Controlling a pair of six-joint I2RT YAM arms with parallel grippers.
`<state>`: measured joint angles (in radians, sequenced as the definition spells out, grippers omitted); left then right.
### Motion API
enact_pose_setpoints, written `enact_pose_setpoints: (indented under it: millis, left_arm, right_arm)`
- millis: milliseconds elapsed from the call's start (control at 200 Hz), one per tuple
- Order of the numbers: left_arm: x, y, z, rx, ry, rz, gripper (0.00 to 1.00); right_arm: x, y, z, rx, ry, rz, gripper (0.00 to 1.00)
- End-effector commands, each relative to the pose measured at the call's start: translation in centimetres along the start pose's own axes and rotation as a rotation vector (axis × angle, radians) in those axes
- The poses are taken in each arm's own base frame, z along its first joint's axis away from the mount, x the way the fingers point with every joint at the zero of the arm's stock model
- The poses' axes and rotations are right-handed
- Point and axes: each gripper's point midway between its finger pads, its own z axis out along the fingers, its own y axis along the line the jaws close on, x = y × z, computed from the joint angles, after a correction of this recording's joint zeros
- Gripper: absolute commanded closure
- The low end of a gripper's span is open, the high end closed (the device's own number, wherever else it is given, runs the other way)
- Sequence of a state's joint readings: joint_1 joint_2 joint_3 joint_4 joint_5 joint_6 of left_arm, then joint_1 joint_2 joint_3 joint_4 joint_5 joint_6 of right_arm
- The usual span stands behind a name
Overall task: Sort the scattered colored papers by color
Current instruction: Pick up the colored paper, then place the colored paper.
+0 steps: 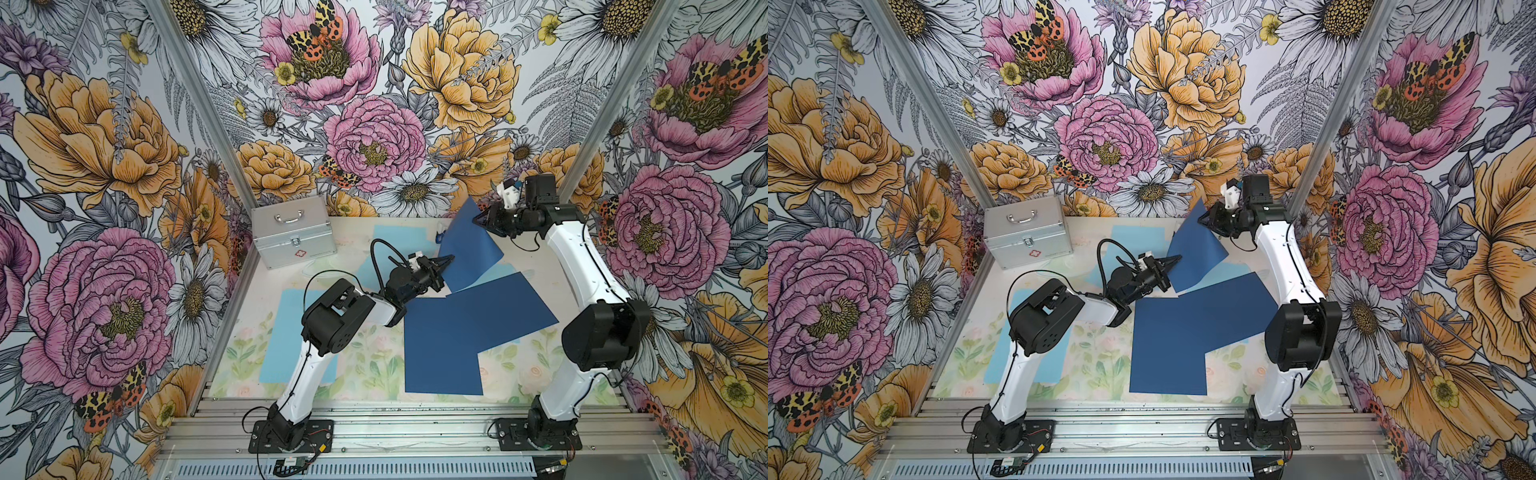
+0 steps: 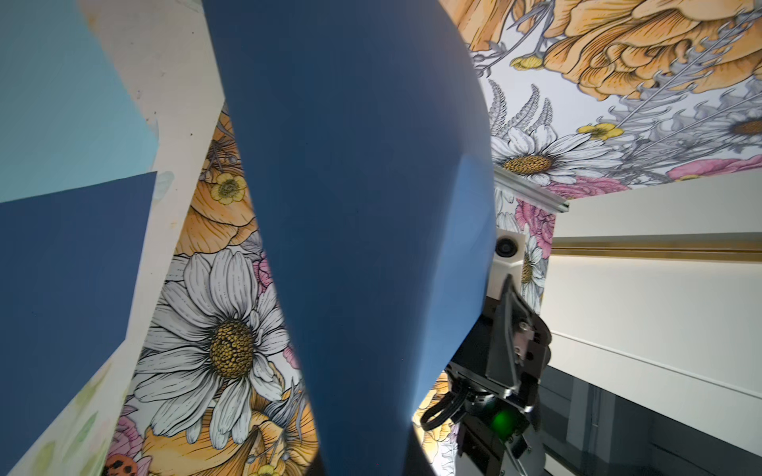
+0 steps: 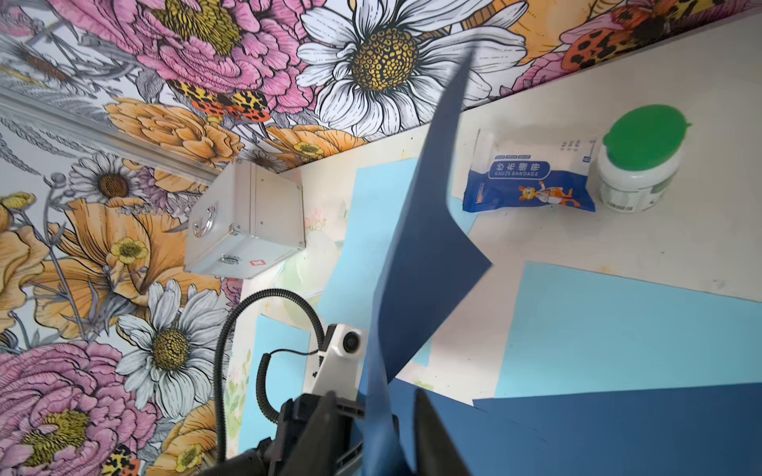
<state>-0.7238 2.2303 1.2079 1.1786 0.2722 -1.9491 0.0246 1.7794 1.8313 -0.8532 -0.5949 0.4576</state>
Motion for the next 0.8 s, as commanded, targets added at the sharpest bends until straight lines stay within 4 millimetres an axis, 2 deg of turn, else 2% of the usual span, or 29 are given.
enact_pose_setpoints:
  millis: [0,125,210,290,355,440,580,696,791]
  left_arm:
    - [-0.1,0.6,-0.6,-0.123,0.021,0.113,1.0]
    - [-0.2,1.8,-1.8,-0.356,0.076,0.31,1.0]
    - [-0.8,4.3,-4.0,-0.584,0.116,0.437,0.95]
    - [-1.5,6.5,-6.7,-0.792,0.146,0.536,0.96]
    - [-1.9,7.6,-8.9,-0.909,0.165,0.586,0.91]
    - [-1.3,8.7,-10.4,-0.941,0.211,0.576,0.9]
    - [-0.8,10.7,-12.1,-0.986,0.247,0.563,0.91]
    - [-0.8,11.6,-13.4,-1.037,0.283,0.571,0.93]
    - [-0.9,12.2,-15.4,-1.124,0.308,0.59,0.97]
  right_arm:
    - [-0.2,-1.3,-1.8,0.048,-0.045,-0.016,0.45]
    - [0.0,-4.8,-3.7,0.141,-0.084,0.032,0.23]
    - [0.8,-6.8,-4.1,0.188,-0.083,0.063,0.2]
    - [2.0,-7.9,-3.5,0.198,-0.05,0.084,0.17]
    - [3.1,-8.4,-2.9,0.199,-0.023,0.093,0.16]
    - [4.0,-8.8,-2.4,0.201,-0.005,0.092,0.16]
    - [5.4,-8.2,-1.5,0.17,0.025,0.083,0.15]
    - [7.7,-8.0,-0.2,0.135,0.083,0.087,0.14]
    - [9.6,-8.5,0.9,0.127,0.12,0.096,0.12]
